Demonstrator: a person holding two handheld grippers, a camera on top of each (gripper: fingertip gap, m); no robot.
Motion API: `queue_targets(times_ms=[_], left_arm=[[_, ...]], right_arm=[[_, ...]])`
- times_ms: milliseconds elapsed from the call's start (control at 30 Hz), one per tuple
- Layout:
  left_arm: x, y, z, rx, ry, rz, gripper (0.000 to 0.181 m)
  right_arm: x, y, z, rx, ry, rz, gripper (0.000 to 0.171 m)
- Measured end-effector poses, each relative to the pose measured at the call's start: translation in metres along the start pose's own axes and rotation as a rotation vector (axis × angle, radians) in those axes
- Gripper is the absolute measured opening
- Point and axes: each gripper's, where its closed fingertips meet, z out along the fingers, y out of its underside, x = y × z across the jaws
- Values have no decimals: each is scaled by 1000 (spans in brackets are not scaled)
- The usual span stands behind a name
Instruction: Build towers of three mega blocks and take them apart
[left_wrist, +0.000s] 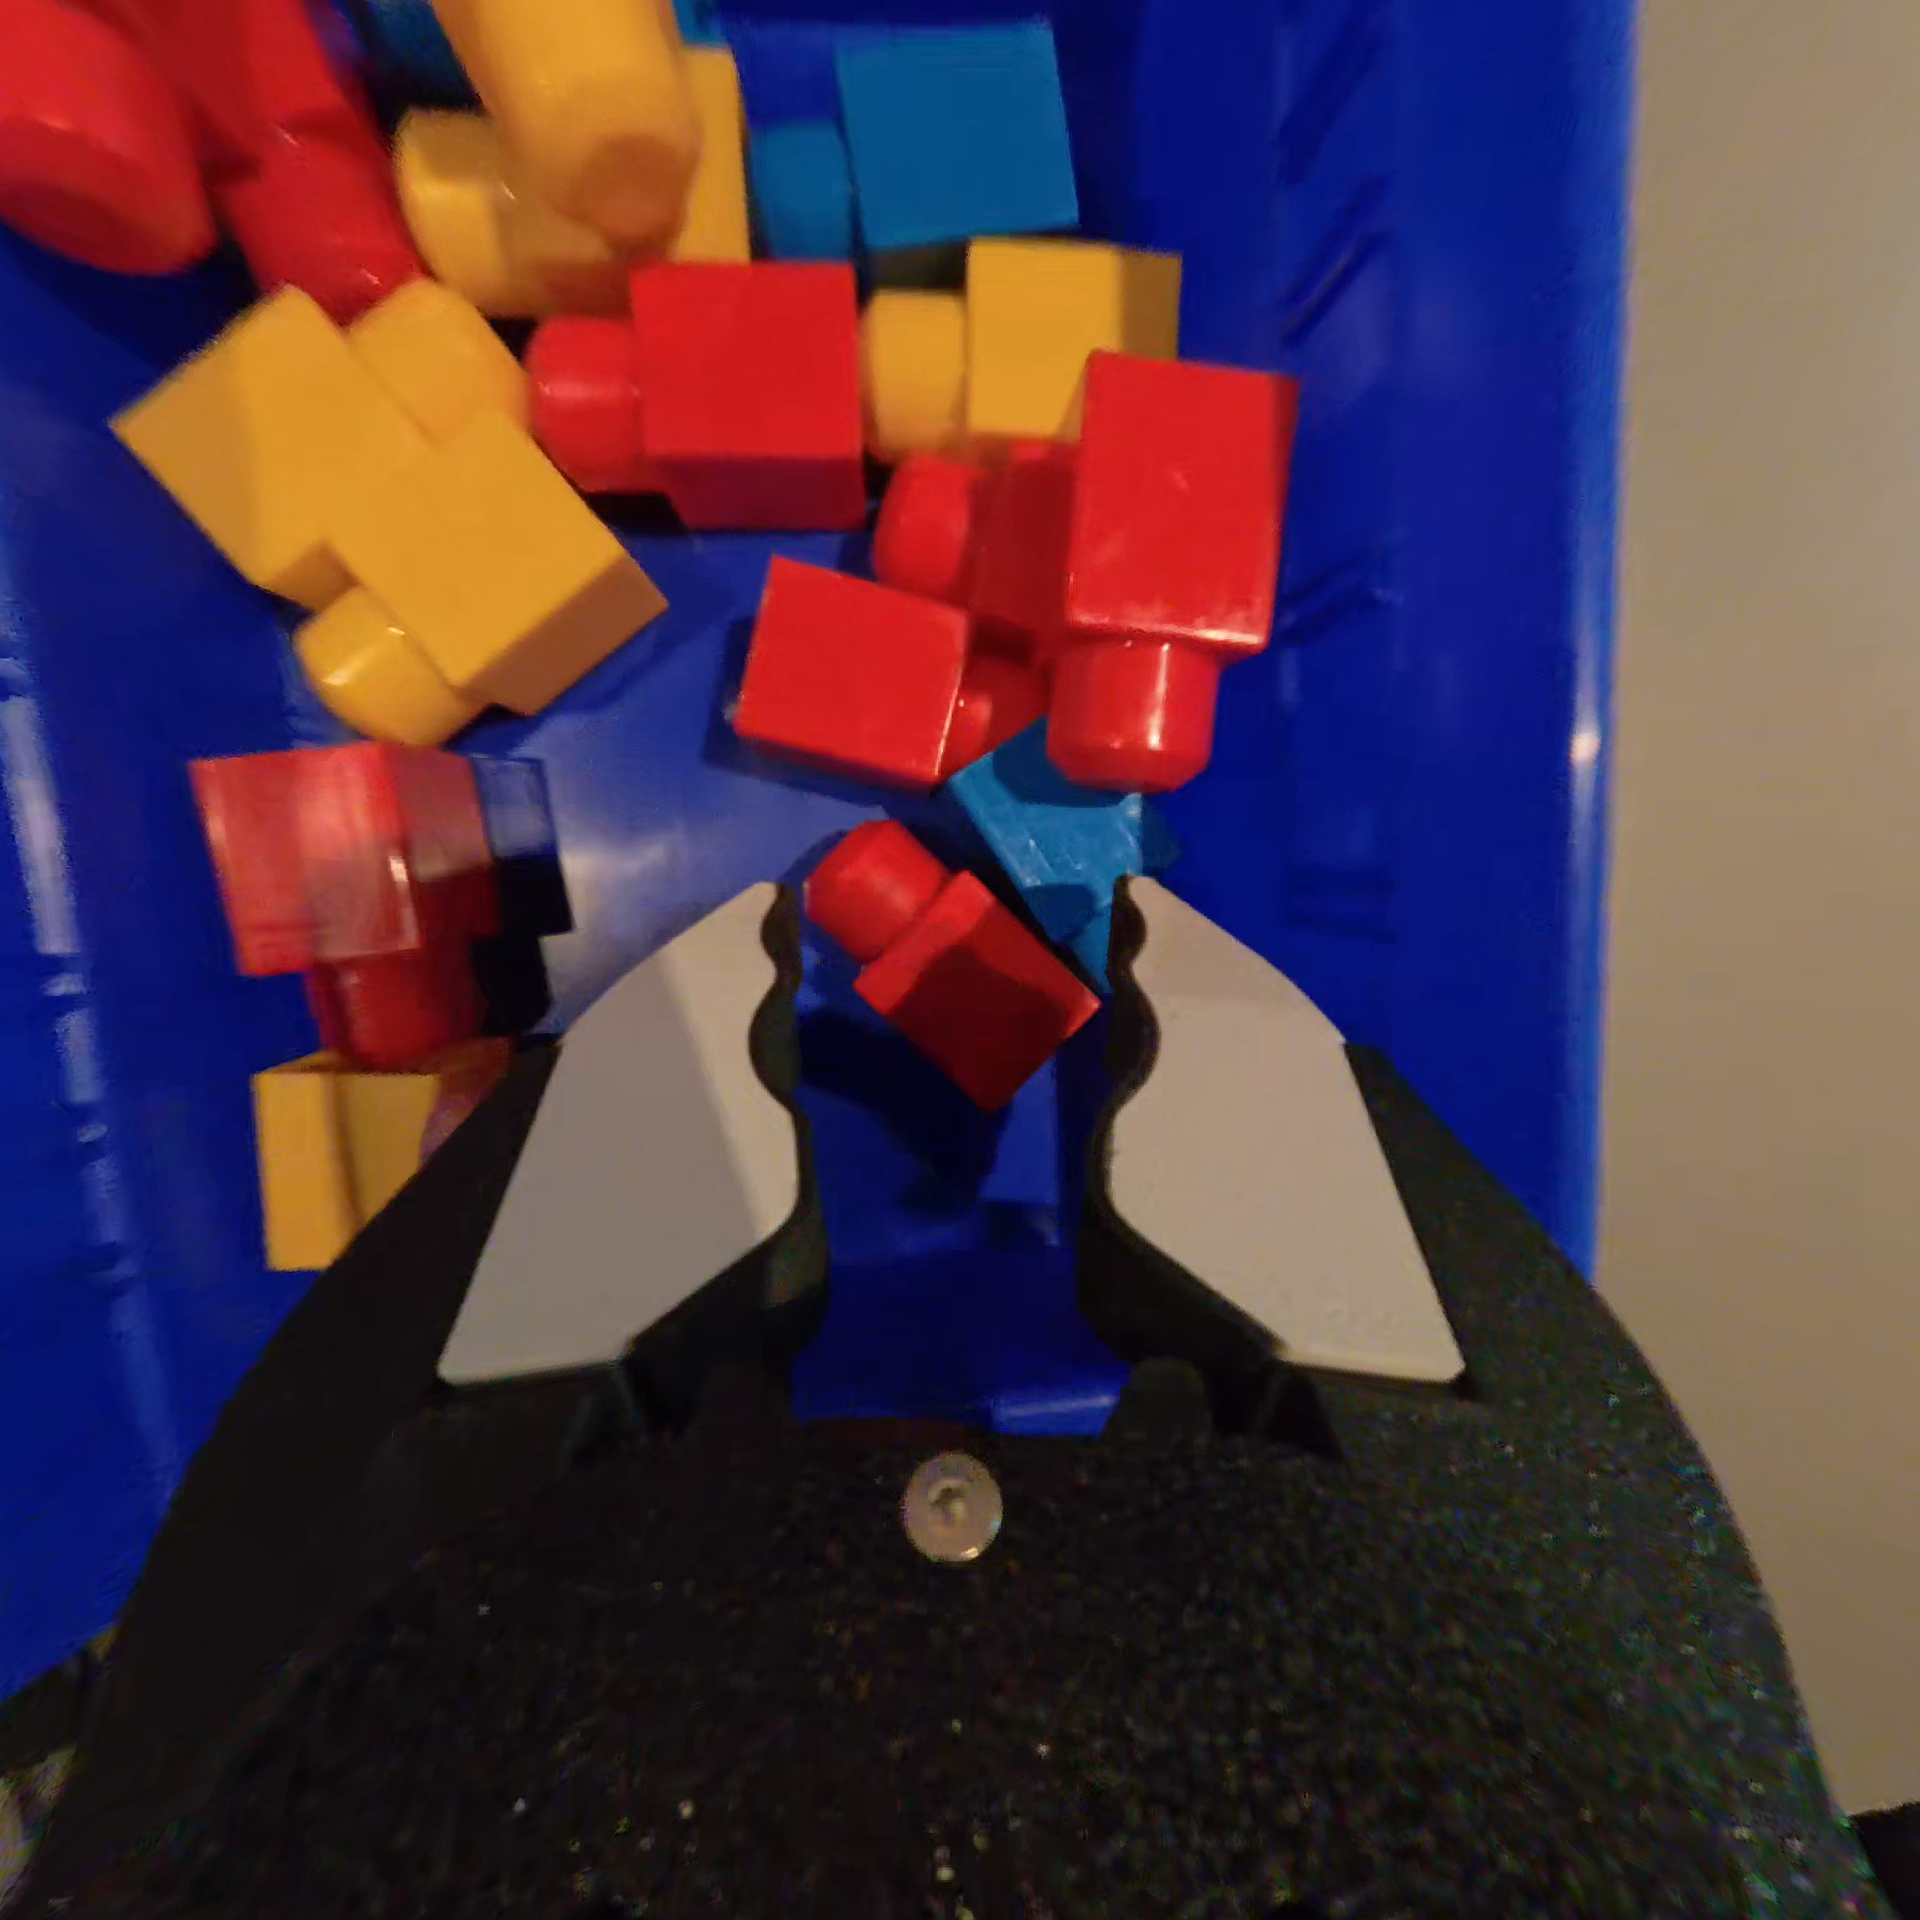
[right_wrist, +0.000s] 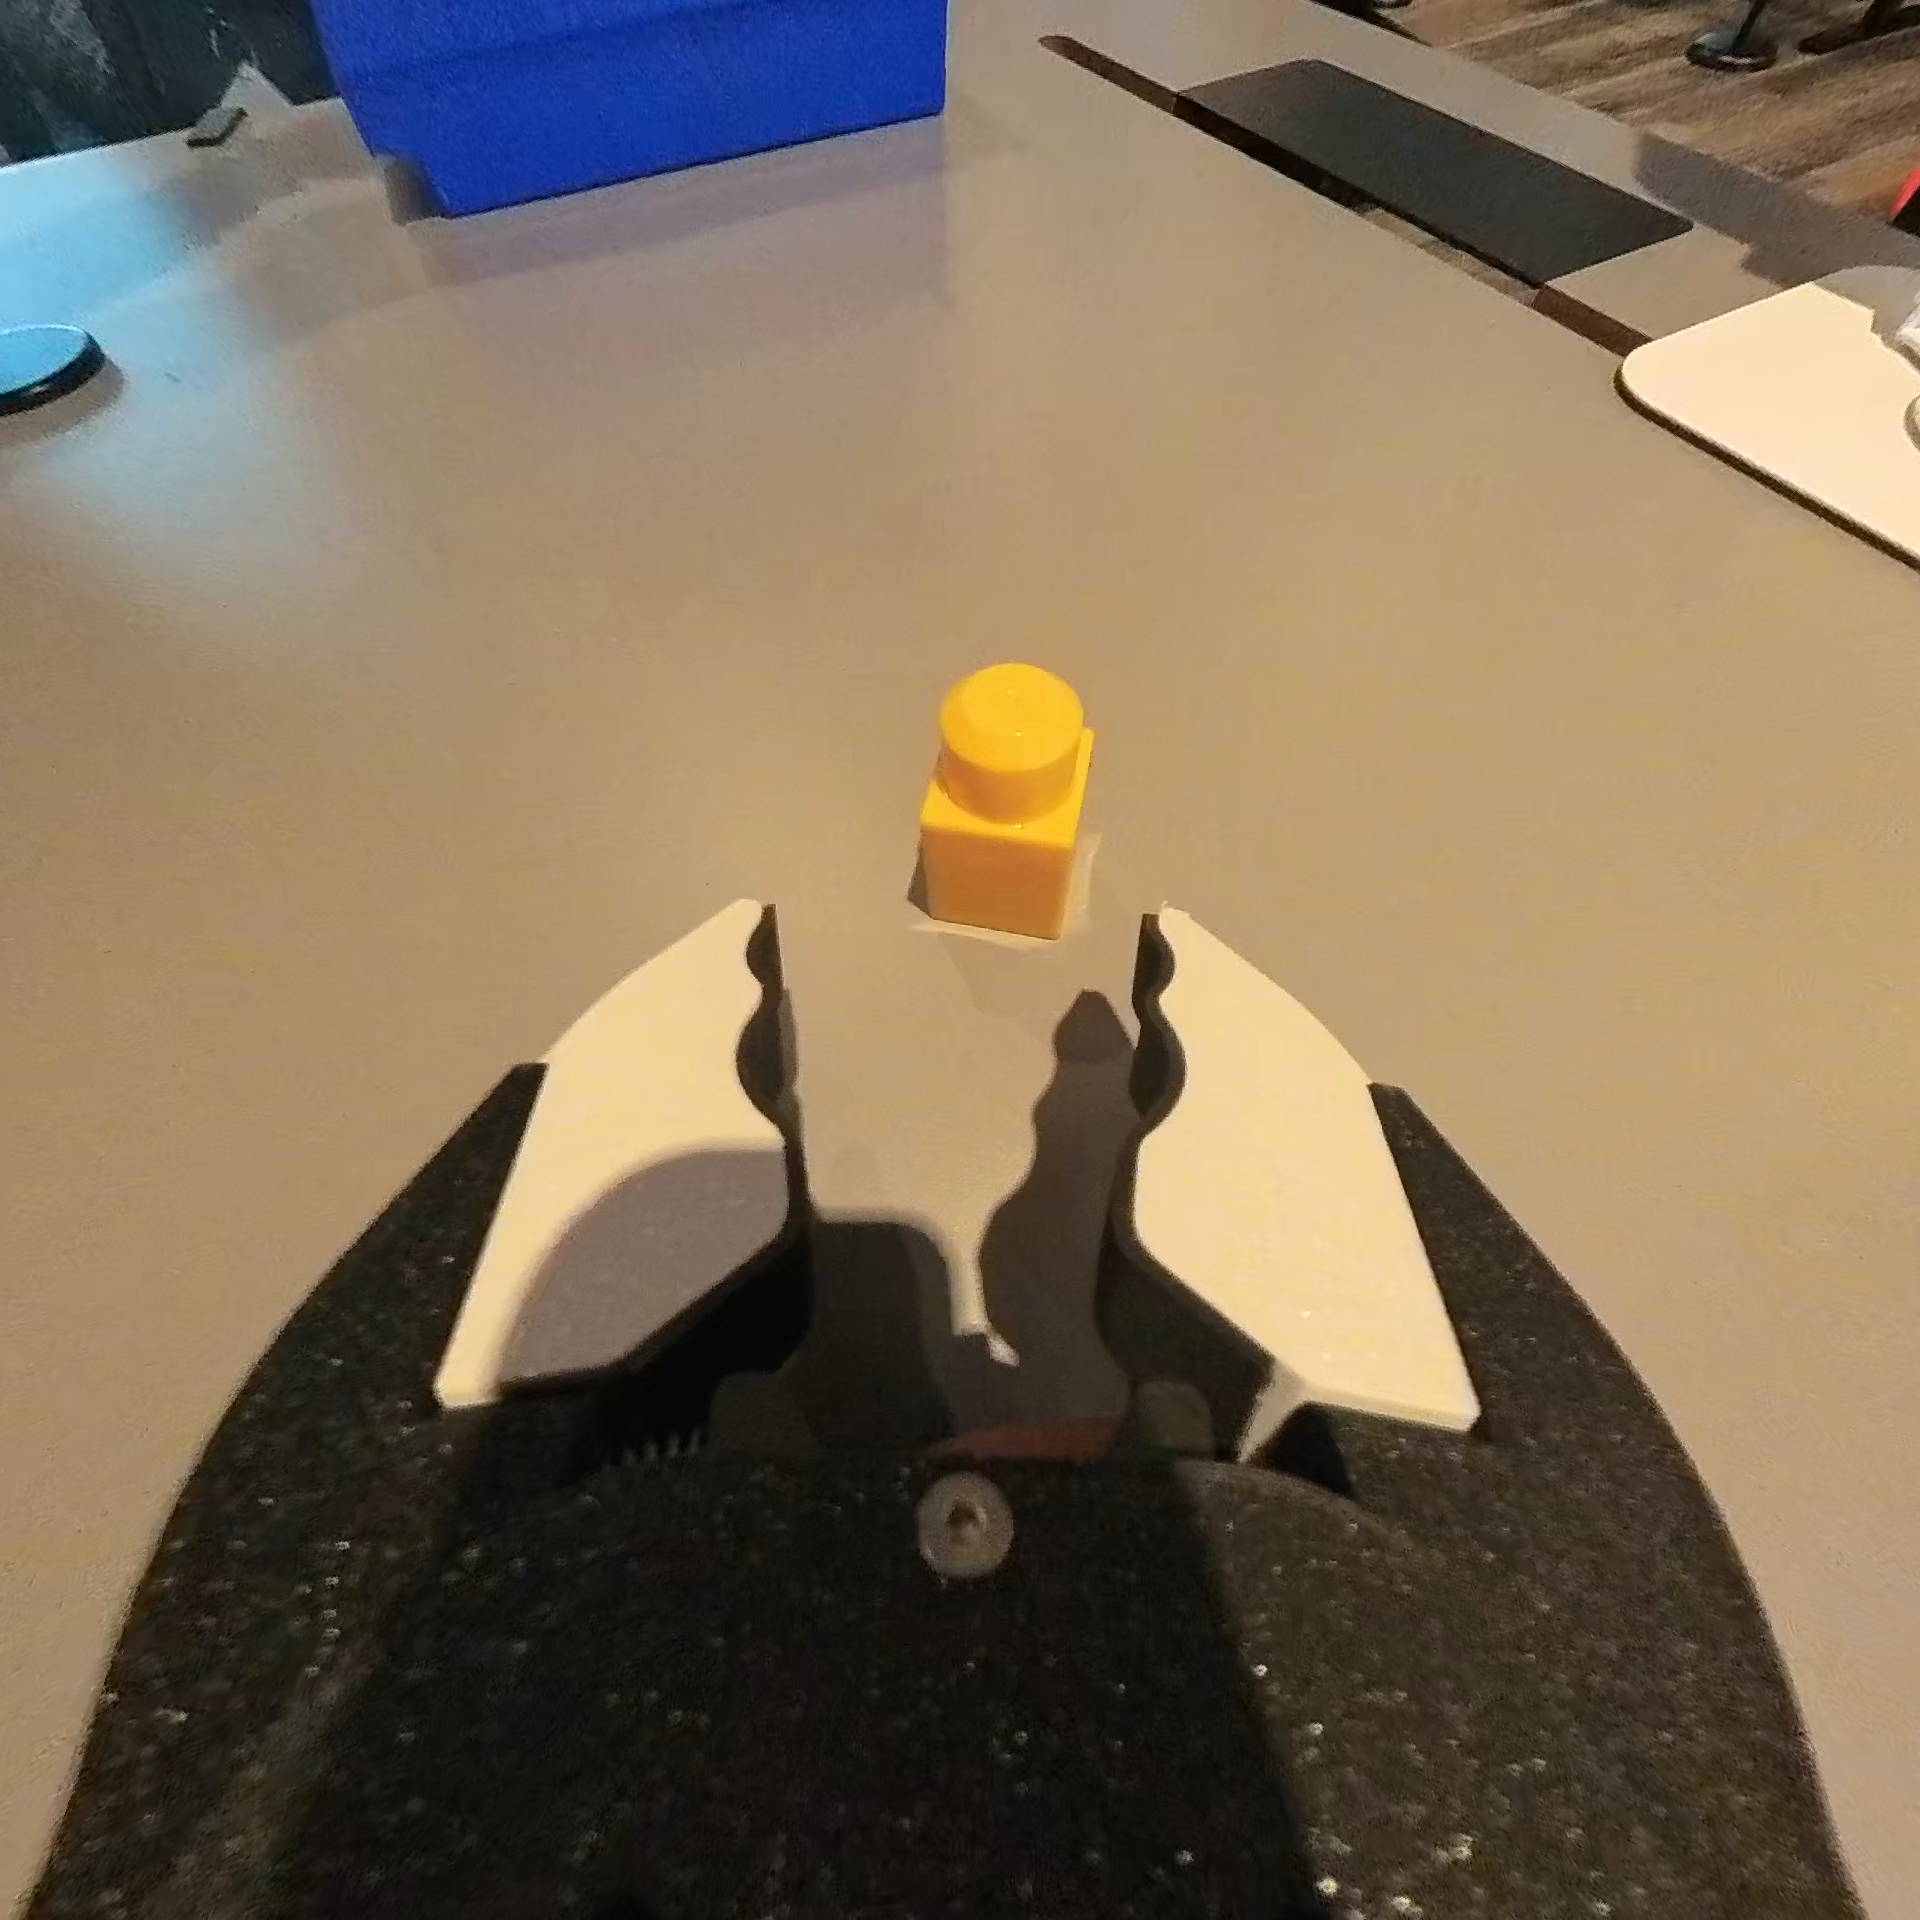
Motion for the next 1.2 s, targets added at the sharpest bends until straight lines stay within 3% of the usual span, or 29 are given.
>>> queue_targets(times_ms=[33,133,467,600,1100,1200], left_arm=[[0,5,7,-35,3,1,57],[0,10,11,-53,41,-16,64],[-51,32,-18,-161,-183,18,59],[-46,26,-24,-97,-162,8,55],[-55,38,-21,-177,-220,64,32],[-48,34,-17,-176,-185,71,36]], right_arm=[[0,0,0,1,1,-3,66],[-1,0,-1,1,-2,-6,66],[-3,1,0,-9,-1,-19,66],[-2,2,1,-13,2,-16,66],[-3,1,1,-11,-6,-18,65],[-3,1,1,-10,2,-28,65]])
